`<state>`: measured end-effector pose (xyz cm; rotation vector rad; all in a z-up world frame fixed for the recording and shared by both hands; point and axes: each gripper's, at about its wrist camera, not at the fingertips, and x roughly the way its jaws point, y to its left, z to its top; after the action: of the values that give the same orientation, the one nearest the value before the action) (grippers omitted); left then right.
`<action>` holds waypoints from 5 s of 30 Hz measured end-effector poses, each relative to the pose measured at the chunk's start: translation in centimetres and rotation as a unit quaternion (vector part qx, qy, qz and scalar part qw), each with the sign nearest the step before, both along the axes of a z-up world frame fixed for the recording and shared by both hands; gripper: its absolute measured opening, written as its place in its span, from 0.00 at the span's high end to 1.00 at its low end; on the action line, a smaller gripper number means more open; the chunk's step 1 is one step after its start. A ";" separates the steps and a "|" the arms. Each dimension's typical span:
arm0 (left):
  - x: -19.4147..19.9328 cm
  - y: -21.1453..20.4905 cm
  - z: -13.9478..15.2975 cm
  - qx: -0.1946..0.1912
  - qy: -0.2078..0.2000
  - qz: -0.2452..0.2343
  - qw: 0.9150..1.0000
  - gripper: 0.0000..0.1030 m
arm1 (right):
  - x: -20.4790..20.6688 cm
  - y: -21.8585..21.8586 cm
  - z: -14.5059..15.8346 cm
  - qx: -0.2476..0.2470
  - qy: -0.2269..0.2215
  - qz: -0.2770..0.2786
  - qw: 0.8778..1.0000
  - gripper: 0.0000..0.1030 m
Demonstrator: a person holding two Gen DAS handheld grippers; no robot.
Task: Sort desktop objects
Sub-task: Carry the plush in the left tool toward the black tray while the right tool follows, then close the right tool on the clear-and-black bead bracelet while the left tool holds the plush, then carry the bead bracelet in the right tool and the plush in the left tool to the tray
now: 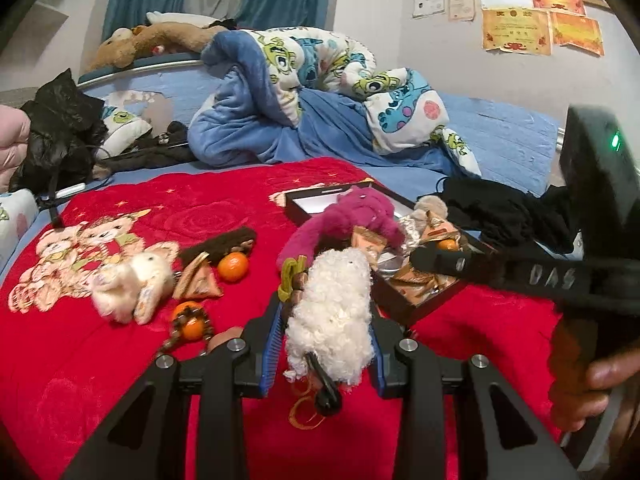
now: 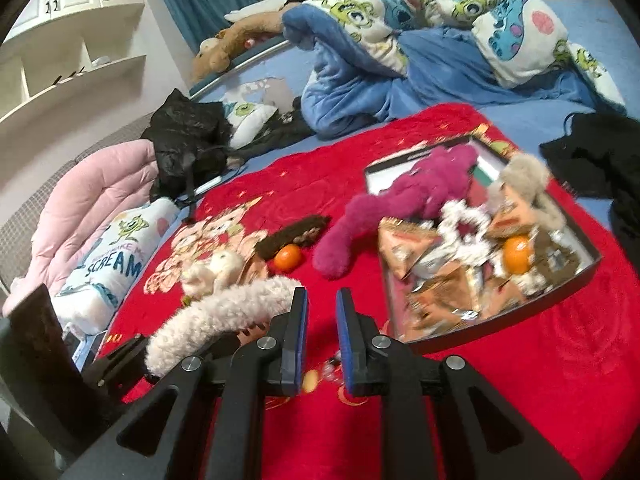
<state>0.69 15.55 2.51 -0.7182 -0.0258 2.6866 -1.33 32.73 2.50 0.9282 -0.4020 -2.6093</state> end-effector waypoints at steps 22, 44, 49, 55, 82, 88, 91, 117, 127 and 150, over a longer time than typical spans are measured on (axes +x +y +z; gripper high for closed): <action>1.0 -4.7 -0.5 -0.004 -0.011 0.025 1.000 0.64 | -3.2 -5.2 -6.7 0.053 -0.119 -0.001 0.992 0.83; 1.0 -3.6 -0.7 -0.008 -0.016 0.013 1.000 0.64 | -4.1 -6.7 -8.2 0.176 -0.134 -0.053 0.974 0.86; 0.9 -3.5 -0.8 -0.010 -0.017 0.013 1.000 0.64 | -4.3 -6.6 -8.0 0.153 -0.130 -0.049 0.978 0.89; 0.7 -3.6 -0.8 -0.007 -0.017 0.014 1.000 0.64 | -4.0 -7.0 -6.9 0.159 -0.098 -0.053 0.981 0.90; 1.2 4.9 0.7 0.023 -0.007 -0.040 0.999 0.64 | 1.3 0.3 -0.4 0.137 0.020 -0.115 0.984 0.90; 1.7 9.0 0.5 0.031 -0.009 -0.073 0.997 0.64 | 3.0 5.1 -0.3 0.134 0.019 -0.154 0.979 0.90; 1.7 10.6 0.2 0.045 -0.018 -0.081 0.996 0.64 | 3.9 7.3 -0.4 0.129 0.020 -0.172 0.976 0.90; -3.0 13.7 2.4 0.023 0.030 -0.072 0.997 0.64 | -1.0 10.0 1.7 0.044 0.072 -0.177 0.981 0.90; -9.3 13.2 3.2 0.044 0.019 -0.050 0.998 0.64 | -6.1 8.9 3.7 0.031 0.097 -0.156 0.982 0.90; -20.8 15.8 -2.0 0.013 -0.035 -0.060 0.998 0.64 | -18.9 10.5 -0.6 0.038 0.013 -0.162 0.986 0.90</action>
<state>-20.08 31.36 0.53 -0.7806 -0.0343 2.5420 -20.21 43.21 1.86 0.9170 -0.4846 -2.9472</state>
